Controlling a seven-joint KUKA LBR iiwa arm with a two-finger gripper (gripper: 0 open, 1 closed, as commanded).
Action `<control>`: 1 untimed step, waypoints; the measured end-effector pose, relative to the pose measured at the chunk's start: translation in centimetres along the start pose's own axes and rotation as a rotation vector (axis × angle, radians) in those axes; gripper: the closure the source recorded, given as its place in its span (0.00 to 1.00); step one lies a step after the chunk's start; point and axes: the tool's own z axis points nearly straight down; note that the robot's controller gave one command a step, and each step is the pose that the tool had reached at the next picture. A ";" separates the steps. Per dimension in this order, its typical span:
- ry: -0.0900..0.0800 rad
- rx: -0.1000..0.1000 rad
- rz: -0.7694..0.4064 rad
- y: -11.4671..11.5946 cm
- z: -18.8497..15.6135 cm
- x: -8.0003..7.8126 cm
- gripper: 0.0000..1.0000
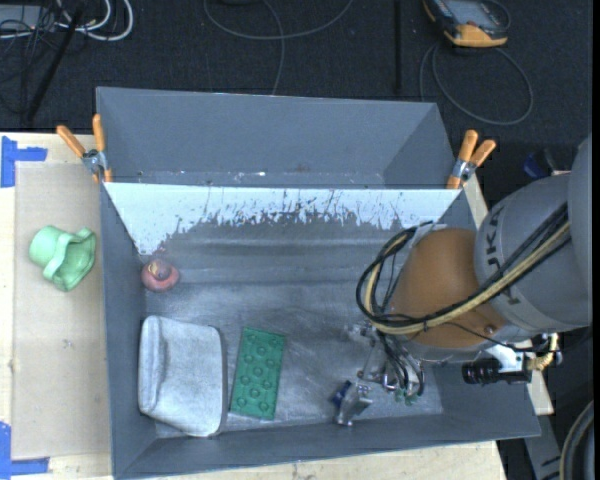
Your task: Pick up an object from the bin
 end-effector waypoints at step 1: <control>0.003 0.002 -0.004 0.0 -0.2 0.0 1.00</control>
Offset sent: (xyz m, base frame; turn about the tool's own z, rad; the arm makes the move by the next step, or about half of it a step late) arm 0.0000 0.0000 0.0000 0.0000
